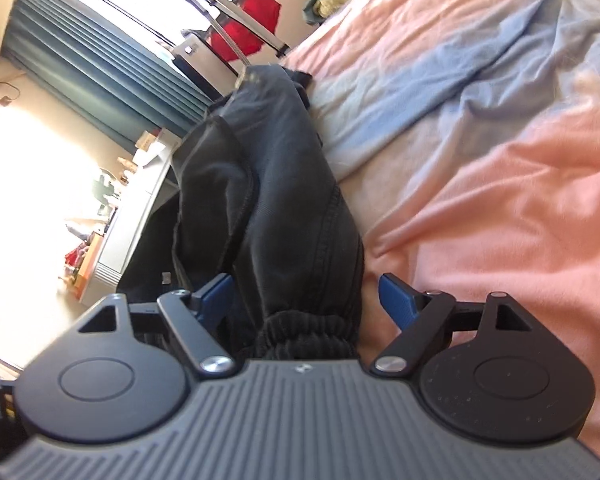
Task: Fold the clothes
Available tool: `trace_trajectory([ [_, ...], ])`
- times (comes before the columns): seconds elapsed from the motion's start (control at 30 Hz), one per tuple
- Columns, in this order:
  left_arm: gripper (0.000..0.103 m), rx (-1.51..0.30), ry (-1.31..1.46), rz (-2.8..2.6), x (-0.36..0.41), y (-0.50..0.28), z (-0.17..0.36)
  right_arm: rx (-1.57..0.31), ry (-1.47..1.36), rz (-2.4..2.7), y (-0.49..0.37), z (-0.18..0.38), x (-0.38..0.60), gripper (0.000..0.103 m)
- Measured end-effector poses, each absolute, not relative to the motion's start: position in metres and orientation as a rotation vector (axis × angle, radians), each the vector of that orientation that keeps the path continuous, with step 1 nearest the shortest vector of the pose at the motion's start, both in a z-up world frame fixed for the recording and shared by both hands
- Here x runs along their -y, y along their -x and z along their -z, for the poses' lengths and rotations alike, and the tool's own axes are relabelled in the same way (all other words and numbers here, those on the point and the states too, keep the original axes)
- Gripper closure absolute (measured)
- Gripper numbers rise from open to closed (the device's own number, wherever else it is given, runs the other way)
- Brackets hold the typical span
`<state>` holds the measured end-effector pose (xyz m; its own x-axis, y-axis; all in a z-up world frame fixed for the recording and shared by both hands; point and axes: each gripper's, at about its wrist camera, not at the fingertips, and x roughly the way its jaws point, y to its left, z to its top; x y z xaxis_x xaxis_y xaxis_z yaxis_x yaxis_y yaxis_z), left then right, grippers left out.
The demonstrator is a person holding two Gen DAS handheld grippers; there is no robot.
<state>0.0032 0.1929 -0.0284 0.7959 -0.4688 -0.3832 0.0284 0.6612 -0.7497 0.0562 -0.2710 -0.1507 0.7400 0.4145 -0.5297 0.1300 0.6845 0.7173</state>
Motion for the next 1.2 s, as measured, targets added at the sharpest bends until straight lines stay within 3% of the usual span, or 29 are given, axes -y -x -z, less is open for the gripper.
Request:
trace_trajectory([
  [0.17,0.024,-0.726,0.754,0.258,-0.179,-0.019,0.045,-0.812,-0.829,-0.159,-0.069,0.167,0.264,0.020],
  [0.3,0.024,-0.778,0.880,0.261,-0.188,-0.045,0.074,-0.812,-0.837,-0.168,-0.072,0.170,0.259,0.020],
  [0.4,0.030,-0.794,0.939,0.227,-0.187,-0.073,0.087,-0.807,-0.833,-0.175,-0.074,0.170,0.256,0.020],
  [0.43,0.034,-0.801,0.938,0.213,-0.185,-0.081,0.090,-0.802,-0.828,-0.179,-0.074,0.170,0.256,0.020],
  [0.5,0.053,-0.783,0.897,0.186,-0.180,-0.088,0.091,-0.798,-0.818,-0.182,-0.075,0.170,0.255,0.020],
  [0.53,0.081,-0.765,0.873,0.174,-0.179,-0.090,0.090,-0.797,-0.813,-0.184,-0.075,0.170,0.254,0.020],
  [0.57,0.092,-0.728,0.886,0.184,-0.182,-0.087,0.086,-0.795,-0.807,-0.185,-0.075,0.170,0.254,0.020],
  [0.73,0.094,-0.495,0.927,0.194,-0.204,-0.063,0.060,-0.784,-0.769,-0.218,-0.074,0.168,0.248,0.020],
  [0.83,0.094,-0.486,0.985,0.119,-0.222,-0.060,0.062,-0.775,-0.771,-0.266,-0.075,0.168,0.244,0.020],
  [1.0,0.093,-0.711,0.845,-0.177,-0.221,-0.080,0.093,-0.810,-0.702,-0.298,-0.077,0.167,0.230,0.021],
  [1.1,0.088,-0.731,0.764,-0.216,-0.216,-0.084,0.094,-0.812,-0.678,-0.297,-0.079,0.168,0.227,0.021],
  [1.2,0.073,-0.713,0.680,-0.198,-0.202,-0.079,0.081,-0.793,-0.673,-0.292,-0.079,0.165,0.228,0.021],
])
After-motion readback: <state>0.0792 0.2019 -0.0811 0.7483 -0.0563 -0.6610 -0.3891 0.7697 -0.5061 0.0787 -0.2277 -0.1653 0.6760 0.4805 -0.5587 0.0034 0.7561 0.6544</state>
